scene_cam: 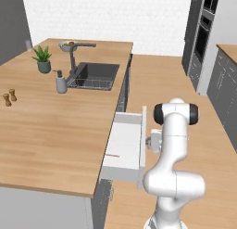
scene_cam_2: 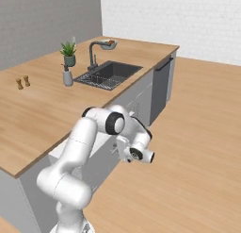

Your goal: Take a straw from the drawer in front and place it inside the glass cup on the dining counter.

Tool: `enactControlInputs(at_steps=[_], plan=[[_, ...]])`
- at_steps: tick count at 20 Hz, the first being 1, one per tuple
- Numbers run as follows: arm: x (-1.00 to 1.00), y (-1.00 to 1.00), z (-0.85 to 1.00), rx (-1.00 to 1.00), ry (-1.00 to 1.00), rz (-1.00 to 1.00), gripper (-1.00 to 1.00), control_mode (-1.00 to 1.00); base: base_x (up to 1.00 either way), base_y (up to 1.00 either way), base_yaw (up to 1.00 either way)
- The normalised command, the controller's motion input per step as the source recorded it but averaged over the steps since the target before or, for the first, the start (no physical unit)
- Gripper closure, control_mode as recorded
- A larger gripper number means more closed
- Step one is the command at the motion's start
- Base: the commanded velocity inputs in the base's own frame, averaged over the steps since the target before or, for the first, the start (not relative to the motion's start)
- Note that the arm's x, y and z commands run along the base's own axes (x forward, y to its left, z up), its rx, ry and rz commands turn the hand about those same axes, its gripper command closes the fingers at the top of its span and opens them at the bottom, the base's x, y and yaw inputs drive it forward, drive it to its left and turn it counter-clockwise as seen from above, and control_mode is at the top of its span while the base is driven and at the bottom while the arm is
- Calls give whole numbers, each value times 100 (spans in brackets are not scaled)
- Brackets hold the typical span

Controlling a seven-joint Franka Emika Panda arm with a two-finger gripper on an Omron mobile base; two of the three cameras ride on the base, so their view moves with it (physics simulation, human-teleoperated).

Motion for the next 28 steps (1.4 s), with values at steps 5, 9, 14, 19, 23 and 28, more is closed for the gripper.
enactControlInputs(at_steps=[5, 9, 14, 19, 23, 28], plan=[[0, -100, 11, 0, 17, -6, 100, -100, 0, 0, 0], [-1, -100, 1, 0, 16, -4, -100, -100, 0, 0, 0], [0, -100, -15, -4, 18, -3, -100, -100, 0, 0, 0], [0, -98, 4, -6, 11, -5, -100, -100, 0, 0, 0], [-11, -39, 68, -14, 3, -3, -100, -100, 0, 0, 0], [-45, 24, 100, -21, -8, 0, -100, -100, 0, 0, 0]])
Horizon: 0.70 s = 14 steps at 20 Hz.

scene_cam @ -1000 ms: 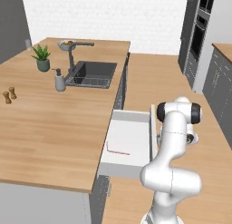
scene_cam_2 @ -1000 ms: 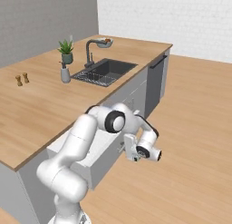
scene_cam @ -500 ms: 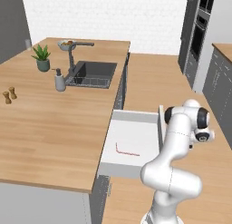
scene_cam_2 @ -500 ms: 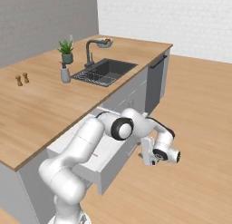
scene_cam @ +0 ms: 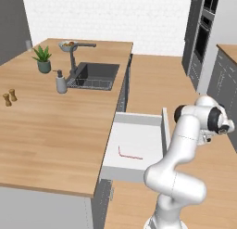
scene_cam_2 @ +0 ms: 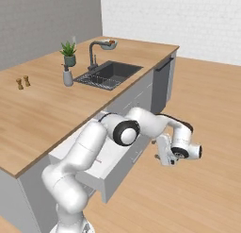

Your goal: Take a straw from the drawer in front and place it inside the glass cup on the dining counter.

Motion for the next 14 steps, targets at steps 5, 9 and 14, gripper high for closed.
enactControlInputs(at_steps=[5, 9, 14], plan=[[-38, 95, 100, -36, -3, 0, -100, -100, 0, 0, 0], [-9, 100, 81, -44, 0, 0, -100, -100, 0, 0, 0], [18, 100, 10, -40, 18, 3, -100, -100, 0, 0, 0]])
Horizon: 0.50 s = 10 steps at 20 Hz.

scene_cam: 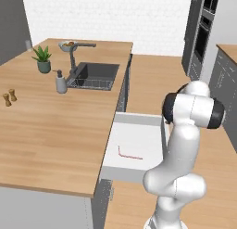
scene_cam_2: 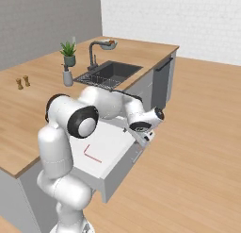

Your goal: Take a straw from the drawer in front and place it inside the glass cup on the dining counter.

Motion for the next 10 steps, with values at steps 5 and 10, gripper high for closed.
enactControlInputs(at_steps=[5, 10], plan=[[41, 84, -31, -33, 26, 5, -100, -100, 0, 0, 0], [31, 48, -37, -19, 28, 0, -100, -100, 0, 0, 0]])
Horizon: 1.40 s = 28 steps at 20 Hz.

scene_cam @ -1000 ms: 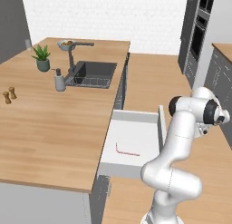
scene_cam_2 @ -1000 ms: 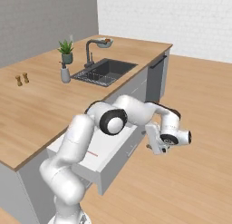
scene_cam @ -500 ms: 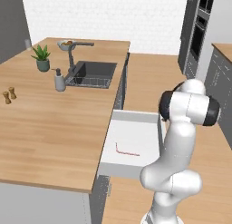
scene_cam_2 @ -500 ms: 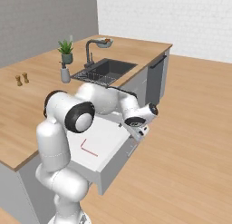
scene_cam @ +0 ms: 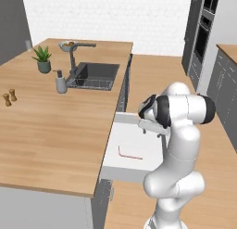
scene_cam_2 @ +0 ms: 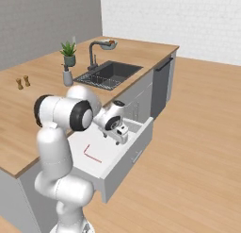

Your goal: Take a straw from the drawer in front and place it inside the glass cup on the dining counter.

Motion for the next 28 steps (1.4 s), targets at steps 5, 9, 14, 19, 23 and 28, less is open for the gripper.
enactControlInputs(at_steps=[5, 9, 14, 19, 23, 28], plan=[[45, 2, -58, -10, 23, 0, -100, -100, 0, 0, 0], [46, 0, -57, -7, 18, 0, -100, -100, 0, 0, 0], [31, -17, -60, -5, 9, 0, -100, -100, 0, 0, 0], [0, -79, -25, -7, 0, 0, -100, -100, 0, 0, 0], [0, -94, -21, -8, 0, 0, -100, -100, 0, 0, 0], [-36, -100, 0, -9, -8, 0, -100, -100, 0, 0, 0]])
